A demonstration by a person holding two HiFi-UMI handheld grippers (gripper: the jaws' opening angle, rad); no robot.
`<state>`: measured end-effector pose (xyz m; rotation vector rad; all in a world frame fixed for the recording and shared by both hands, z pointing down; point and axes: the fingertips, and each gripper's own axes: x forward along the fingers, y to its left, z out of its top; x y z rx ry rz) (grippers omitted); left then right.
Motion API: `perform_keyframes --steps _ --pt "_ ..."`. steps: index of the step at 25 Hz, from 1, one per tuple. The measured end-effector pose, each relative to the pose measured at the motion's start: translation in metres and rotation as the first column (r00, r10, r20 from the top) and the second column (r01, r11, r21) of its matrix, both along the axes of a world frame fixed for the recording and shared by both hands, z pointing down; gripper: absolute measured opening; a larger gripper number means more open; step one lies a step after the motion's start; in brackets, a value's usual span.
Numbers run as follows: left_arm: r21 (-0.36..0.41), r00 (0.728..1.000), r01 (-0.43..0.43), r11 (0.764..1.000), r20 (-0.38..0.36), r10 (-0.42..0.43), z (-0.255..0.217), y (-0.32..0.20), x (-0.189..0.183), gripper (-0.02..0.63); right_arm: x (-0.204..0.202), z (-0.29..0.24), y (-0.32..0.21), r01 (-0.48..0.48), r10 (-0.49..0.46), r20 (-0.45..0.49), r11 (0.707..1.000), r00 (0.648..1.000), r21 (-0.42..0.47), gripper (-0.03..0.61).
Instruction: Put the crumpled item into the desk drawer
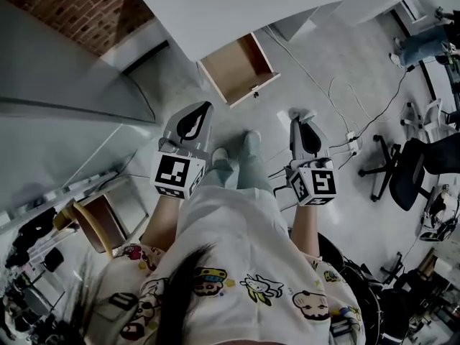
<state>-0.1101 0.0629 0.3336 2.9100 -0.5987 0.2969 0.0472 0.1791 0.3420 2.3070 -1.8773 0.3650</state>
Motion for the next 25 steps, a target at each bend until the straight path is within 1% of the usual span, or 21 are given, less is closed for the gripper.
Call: perform_keyframes --steps 4,8,11,14,19,25 --pt "-0.012 1.000 0.029 1.000 0.008 -0.029 0.007 -0.012 0.006 0.000 0.016 0.009 -0.016 0.019 -0.019 0.008 1.000 1.000 -0.016 0.026" --pt "-0.010 0.997 0.080 0.997 0.017 -0.080 0.011 -0.037 0.016 0.000 0.036 0.015 -0.050 0.060 -0.059 0.019 0.998 0.998 -0.012 0.026" --pt "-0.005 0.992 0.122 0.993 0.018 -0.122 0.009 -0.061 0.031 0.000 0.054 0.014 -0.082 0.101 -0.101 0.015 0.995 0.995 -0.010 0.026" --pt "0.002 0.986 0.165 0.986 0.014 -0.165 0.005 -0.089 0.054 0.000 0.079 0.011 -0.119 0.149 -0.149 0.017 0.989 0.989 -0.010 0.026" --pt "0.006 0.972 0.237 0.972 0.009 -0.237 -0.004 -0.129 0.097 0.000 0.118 0.008 -0.176 0.250 -0.249 0.026 0.968 0.968 -0.014 0.026" --pt "0.014 0.949 0.314 0.949 0.014 -0.314 -0.012 -0.160 0.137 0.000 0.159 0.002 -0.225 0.351 -0.351 0.037 0.936 0.936 -0.012 0.026"
